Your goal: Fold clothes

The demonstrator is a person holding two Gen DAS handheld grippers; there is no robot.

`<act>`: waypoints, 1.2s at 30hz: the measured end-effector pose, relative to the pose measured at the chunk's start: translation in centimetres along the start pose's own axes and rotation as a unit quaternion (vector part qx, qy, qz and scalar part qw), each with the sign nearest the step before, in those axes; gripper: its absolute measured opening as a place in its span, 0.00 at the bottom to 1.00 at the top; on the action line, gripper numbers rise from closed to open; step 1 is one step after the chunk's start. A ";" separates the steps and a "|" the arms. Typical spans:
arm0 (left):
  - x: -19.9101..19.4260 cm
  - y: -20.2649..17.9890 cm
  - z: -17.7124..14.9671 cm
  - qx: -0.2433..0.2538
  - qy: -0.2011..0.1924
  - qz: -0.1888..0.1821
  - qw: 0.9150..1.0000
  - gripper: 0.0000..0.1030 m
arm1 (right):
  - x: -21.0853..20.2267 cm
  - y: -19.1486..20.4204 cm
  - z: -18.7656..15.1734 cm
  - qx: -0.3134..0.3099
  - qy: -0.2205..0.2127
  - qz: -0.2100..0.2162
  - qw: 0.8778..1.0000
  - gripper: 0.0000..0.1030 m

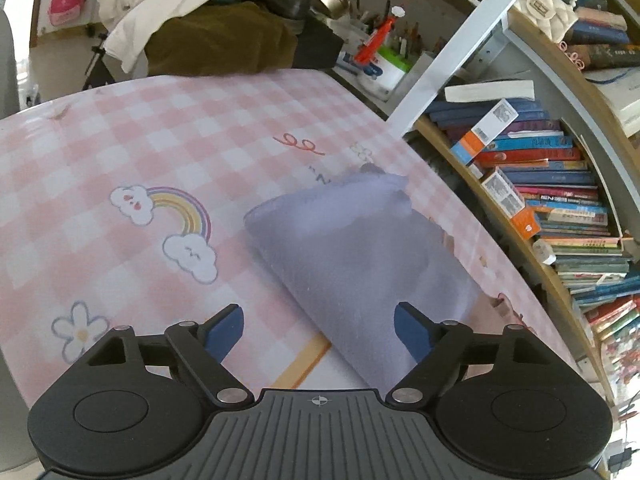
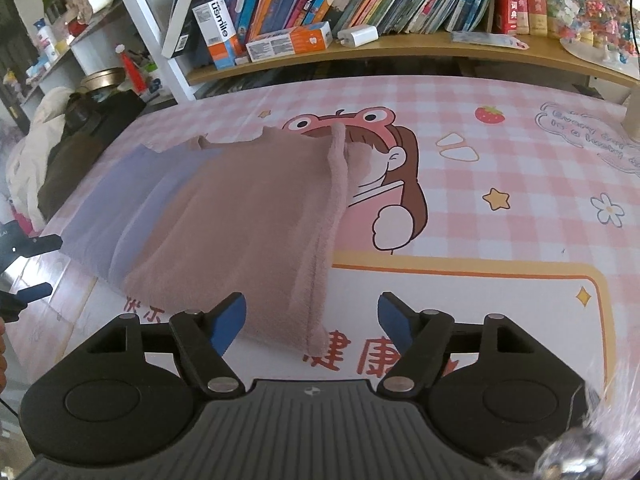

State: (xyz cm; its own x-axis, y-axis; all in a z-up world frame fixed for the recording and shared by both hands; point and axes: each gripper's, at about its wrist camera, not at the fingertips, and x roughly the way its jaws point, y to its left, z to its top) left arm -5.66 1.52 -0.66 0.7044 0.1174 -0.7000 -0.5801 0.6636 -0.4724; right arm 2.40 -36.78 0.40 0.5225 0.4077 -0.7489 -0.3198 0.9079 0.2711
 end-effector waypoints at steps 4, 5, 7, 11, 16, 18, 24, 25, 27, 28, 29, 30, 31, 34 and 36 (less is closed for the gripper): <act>0.8 1.2 1.0 -0.025 0.007 -0.012 1.000 0.81 | 0.3 0.3 0.1 0.019 -0.001 -0.006 1.000 0.50; 1.0 1.5 1.3 -0.030 0.008 -0.013 0.999 0.81 | 0.4 0.2 0.1 0.027 -0.001 -0.009 1.000 0.46; 1.4 2.0 1.8 -0.037 0.010 -0.013 0.999 0.80 | 0.6 0.1 0.2 0.045 0.000 -0.014 0.999 0.42; 2.6 2.9 2.5 -0.059 0.016 -0.022 0.998 0.73 | 1.7 -0.9 0.2 0.102 0.021 -0.022 0.994 0.32; 4.6 4.2 3.2 -0.135 0.031 -0.044 0.989 0.35 | 2.2 -0.8 0.4 0.115 0.026 -0.031 0.993 0.26; 5.2 5.0 3.1 -0.188 0.032 -0.057 0.980 0.33 | 2.4 -0.5 0.5 0.113 0.029 -0.034 0.993 0.22; 6.2 5.7 3.3 -0.253 0.035 -0.074 0.964 0.36 | 3.1 0.0 0.6 0.106 0.038 -0.039 0.993 0.17; 6.3 5.6 3.3 -0.250 0.034 -0.075 0.965 0.34 | 3.2 0.1 0.5 0.106 0.040 -0.039 0.993 0.16; 6.6 5.6 3.3 -0.246 0.033 -0.077 0.966 0.27 | 3.5 0.2 0.5 0.104 0.042 -0.040 0.993 0.16; 6.7 5.6 3.3 -0.244 0.033 -0.076 0.966 0.20 | 3.6 0.3 0.5 0.102 0.042 -0.041 0.993 0.16; 6.8 5.7 3.3 -0.243 0.032 -0.078 0.966 0.12 | 3.6 0.4 0.5 0.101 0.043 -0.041 0.993 0.16; 6.6 5.5 3.3 -0.237 0.027 -0.082 0.968 0.08 | 3.6 0.4 0.5 0.099 0.043 -0.043 0.993 0.16; 6.1 5.0 3.4 -0.218 0.018 -0.088 0.972 0.07 | 3.6 0.5 0.5 0.098 0.044 -0.044 0.993 0.16; 3.2 2.0 4.4 -0.088 -0.023 -0.138 0.986 0.07 | 3.6 0.5 0.5 0.097 0.044 -0.047 0.993 0.16; 2.6 1.4 4.7 -0.042 -0.031 -0.151 0.987 0.07 | 3.6 0.7 0.5 0.095 0.044 -0.048 0.993 0.16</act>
State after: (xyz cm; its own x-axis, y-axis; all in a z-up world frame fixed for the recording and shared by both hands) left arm -2.72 6.23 -0.56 0.8721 -0.0298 -0.4884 -0.3706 0.6114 -0.6992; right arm 4.45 -34.62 -1.78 0.4698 0.3154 -0.8245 -0.1122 0.9478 0.2986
